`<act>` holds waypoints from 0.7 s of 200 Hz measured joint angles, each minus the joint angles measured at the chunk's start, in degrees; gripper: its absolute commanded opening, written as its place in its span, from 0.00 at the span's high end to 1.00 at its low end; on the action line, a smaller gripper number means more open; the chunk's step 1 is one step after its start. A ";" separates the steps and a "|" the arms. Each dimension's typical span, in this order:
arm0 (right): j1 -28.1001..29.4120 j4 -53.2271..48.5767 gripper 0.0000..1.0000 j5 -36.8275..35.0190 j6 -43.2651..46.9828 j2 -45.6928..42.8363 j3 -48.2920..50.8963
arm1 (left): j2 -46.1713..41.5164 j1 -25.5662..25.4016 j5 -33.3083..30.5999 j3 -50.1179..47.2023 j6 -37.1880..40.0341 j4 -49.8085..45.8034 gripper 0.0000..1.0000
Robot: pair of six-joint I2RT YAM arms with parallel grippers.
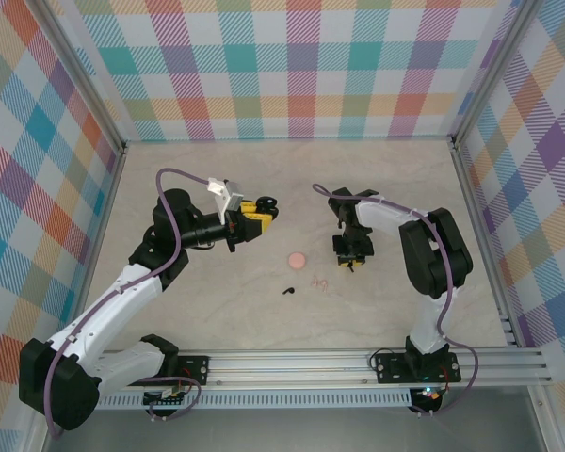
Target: Insert the wireless bluetooth earbuds into the charging case
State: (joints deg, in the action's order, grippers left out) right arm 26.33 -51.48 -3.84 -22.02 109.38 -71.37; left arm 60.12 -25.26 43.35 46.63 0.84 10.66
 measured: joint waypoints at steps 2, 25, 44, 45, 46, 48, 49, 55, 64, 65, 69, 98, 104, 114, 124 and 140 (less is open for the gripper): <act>0.00 0.00 0.77 0.00 -0.02 -0.04 0.02 | 0.00 0.00 0.00 0.00 0.00 0.00 0.83; -0.37 0.13 0.79 0.15 -0.66 -0.20 0.17 | -0.07 0.00 -0.02 0.00 0.00 0.00 0.83; -1.14 0.92 0.79 1.11 -1.51 -0.85 0.98 | -0.09 0.00 -0.02 0.00 0.00 0.00 0.83; -1.18 0.96 0.79 1.16 -1.51 -0.90 1.03 | -0.09 0.00 -0.02 0.00 0.00 0.00 0.83; -1.22 1.05 0.79 1.27 -1.51 -0.94 1.09 | -0.09 0.00 -0.04 0.00 0.02 0.00 0.83; -1.31 1.18 0.79 1.38 -1.57 -1.05 1.25 | -0.09 0.00 -0.04 0.02 0.00 0.00 0.83; -1.40 1.29 0.79 1.53 -1.64 -1.14 1.33 | -0.09 0.00 -0.07 0.00 0.00 -0.02 0.83; -1.77 1.75 0.79 2.08 -1.81 -1.51 1.77 | -0.09 0.00 -0.20 0.00 0.00 0.00 0.83; -2.38 2.60 0.79 3.19 -2.34 -2.14 2.58 | -0.09 0.00 -0.33 0.02 0.00 0.00 0.83; -2.43 2.64 0.79 3.30 -2.40 -2.21 2.64 | -0.09 0.00 -0.35 0.00 0.00 0.00 0.83; -2.71 3.06 0.79 3.74 -2.62 -2.45 2.99 | -0.09 0.00 -0.50 0.00 -0.02 0.00 0.83; -4.44 5.55 0.80 6.84 -3.58 -4.15 5.22 | 0.13 -0.11 -1.44 0.00 -0.70 0.11 0.83; -4.85 6.10 0.80 7.56 -3.96 -4.48 5.66 | 0.31 -0.15 -1.77 -0.11 -0.98 0.33 0.83; -5.44 7.04 0.80 8.63 -4.20 -5.01 6.40 | 0.66 -0.15 -2.40 -0.42 -1.49 0.92 0.82; -6.03 8.33 0.81 9.66 -4.42 -5.66 7.19 | 1.11 -0.26 -3.02 -0.83 -1.95 1.64 0.82; -6.86 10.43 0.81 11.15 -4.90 -6.91 8.33 | 2.27 -0.61 -4.17 -1.40 -3.04 2.40 0.82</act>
State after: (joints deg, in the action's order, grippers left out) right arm 19.46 -41.06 7.31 -26.92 102.48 -63.05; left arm 62.39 -25.87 39.18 45.23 -2.20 13.06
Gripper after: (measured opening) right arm 0.196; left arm 0.224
